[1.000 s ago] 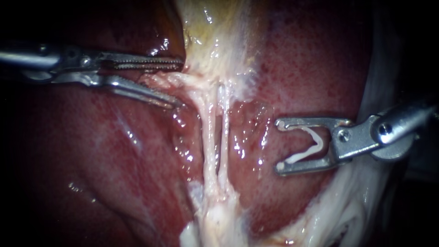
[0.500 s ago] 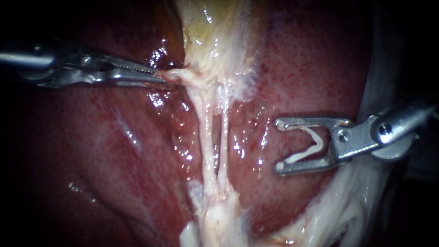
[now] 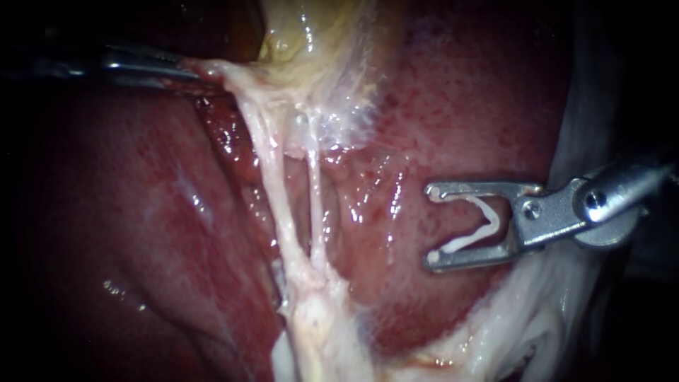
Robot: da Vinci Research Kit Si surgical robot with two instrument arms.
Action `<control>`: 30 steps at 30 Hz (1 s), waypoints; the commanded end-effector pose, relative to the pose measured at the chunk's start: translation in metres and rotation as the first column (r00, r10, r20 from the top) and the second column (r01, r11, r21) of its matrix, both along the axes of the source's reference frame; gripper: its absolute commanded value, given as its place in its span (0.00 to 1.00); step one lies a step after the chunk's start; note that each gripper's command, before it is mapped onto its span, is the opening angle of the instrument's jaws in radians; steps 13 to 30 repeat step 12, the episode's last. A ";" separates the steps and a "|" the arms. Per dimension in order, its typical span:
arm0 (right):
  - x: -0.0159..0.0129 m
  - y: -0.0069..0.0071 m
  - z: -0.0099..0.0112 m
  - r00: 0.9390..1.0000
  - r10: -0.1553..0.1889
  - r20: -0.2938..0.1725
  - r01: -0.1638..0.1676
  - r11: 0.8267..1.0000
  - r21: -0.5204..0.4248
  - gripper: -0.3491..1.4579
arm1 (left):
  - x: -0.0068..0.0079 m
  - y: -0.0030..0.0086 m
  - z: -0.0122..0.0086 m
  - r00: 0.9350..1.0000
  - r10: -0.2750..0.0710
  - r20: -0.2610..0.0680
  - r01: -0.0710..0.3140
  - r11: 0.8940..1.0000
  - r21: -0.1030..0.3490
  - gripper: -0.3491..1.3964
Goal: Grabbing gallbladder
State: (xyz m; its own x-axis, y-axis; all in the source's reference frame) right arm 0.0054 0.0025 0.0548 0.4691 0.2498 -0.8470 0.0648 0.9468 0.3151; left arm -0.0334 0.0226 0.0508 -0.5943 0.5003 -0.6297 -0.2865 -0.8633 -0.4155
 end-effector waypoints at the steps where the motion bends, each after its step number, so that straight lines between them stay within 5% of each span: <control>1: 0.0000 0.0000 0.0000 1.000 0.000 0.000 0.000 1.000 0.000 0.46 | 0.0001 0.0000 0.0000 1.000 -0.002 0.000 0.002 1.000 -0.001 0.00; 30: 0.0000 0.0000 0.0000 1.000 0.000 0.000 0.000 1.000 0.000 0.46 | -0.0003 -0.0004 0.0006 1.000 -0.005 -0.004 0.005 1.000 -0.005 0.00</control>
